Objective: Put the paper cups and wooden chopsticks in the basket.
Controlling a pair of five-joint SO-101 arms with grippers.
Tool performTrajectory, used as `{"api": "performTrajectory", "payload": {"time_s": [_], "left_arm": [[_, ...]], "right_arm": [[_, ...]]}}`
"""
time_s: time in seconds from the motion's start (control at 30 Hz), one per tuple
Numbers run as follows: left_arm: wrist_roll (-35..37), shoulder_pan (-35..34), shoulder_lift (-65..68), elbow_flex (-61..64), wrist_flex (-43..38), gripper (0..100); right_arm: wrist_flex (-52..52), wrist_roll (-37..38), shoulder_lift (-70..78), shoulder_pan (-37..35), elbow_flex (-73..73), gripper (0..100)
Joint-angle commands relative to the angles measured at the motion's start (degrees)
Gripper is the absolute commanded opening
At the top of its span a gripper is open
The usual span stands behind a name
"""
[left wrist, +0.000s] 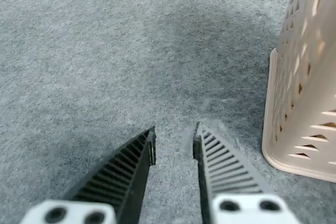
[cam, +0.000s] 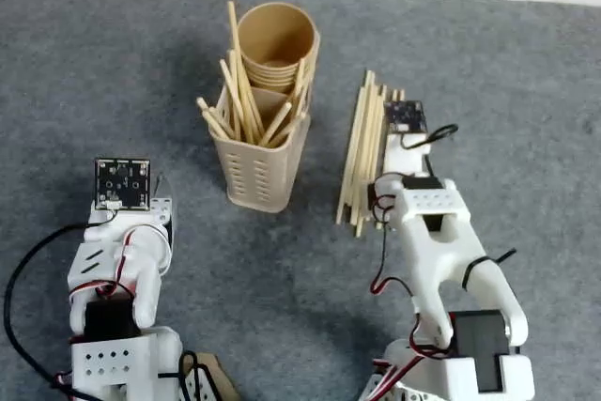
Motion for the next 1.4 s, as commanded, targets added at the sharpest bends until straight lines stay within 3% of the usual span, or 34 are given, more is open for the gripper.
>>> {"api": "performTrajectory", "payload": {"time_s": [0.0,0.27,0.37,0.53,1.03,1.17,1.37], "left_arm": [[0.7,-0.1,-0.7,-0.2,-1.1,15],[0.7,-0.1,-0.7,-0.2,-1.0,15],[0.7,-0.1,-0.7,-0.2,-1.0,15],[0.7,-0.1,-0.7,-0.2,-1.0,15],[0.7,-0.1,-0.7,-0.2,-1.1,15],[0.7,-0.1,-0.7,-0.2,-1.1,15],[0.7,-0.1,-0.7,-0.2,-1.0,15]], "right_arm": [[-2.1,-0.4,1.3,-0.1,-1.5,15.9],[-3.1,-0.1,6.3,1.8,-2.1,15.1],[-3.0,-0.3,6.2,2.9,-2.2,0.6],[-2.9,-0.4,3.0,4.3,-1.8,0.7],[-1.5,-0.2,-57.5,4.1,11.5,0.5],[-1.7,-0.1,-63.1,-0.8,6.7,0.5],[-9.7,-0.1,-54.5,-11.0,-2.9,0.5]]}}
